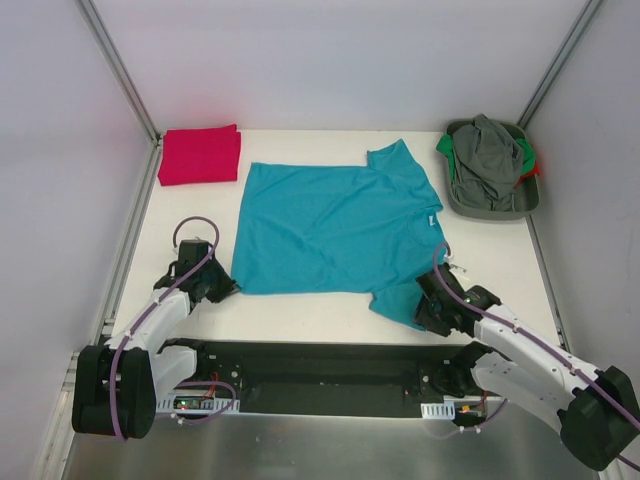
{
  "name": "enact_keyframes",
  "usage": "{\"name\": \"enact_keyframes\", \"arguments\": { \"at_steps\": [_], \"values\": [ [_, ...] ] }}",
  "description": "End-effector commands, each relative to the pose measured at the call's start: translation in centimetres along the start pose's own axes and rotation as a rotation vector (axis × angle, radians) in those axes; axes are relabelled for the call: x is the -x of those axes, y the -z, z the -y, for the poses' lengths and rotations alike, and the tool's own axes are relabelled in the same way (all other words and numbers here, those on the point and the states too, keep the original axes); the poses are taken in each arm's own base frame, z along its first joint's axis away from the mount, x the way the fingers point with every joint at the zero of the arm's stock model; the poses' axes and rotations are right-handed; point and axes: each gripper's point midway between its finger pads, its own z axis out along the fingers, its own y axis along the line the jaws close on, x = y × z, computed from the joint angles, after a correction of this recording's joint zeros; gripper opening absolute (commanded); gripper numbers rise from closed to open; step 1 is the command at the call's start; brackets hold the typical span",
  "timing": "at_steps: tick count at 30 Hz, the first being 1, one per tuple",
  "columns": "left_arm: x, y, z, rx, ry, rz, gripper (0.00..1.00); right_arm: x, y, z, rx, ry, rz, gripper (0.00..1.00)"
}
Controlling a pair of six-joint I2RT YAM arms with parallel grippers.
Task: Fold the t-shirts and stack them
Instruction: Grap the side of the flattened tshirt closest away from the robot with both arms
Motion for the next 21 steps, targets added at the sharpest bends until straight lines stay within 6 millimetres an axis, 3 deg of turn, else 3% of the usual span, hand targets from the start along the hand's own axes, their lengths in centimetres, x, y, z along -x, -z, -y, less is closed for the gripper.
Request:
{"name": "enact_keyframes", "arguments": {
  "at_steps": [1, 21],
  "values": [
    [-0.5, 0.0, -0.2, -0.008, -0.006, -0.015, 0.0, -0.6, -0.4, 0.2, -0.01, -0.036, -0.004, 0.41],
    [-0.6, 0.2, 0.0, -0.031, -0.012, -0.01, 0.0, 0.6, -0.6, 0.1, -0.063, -0.018, 0.025, 0.39]
  ]
}}
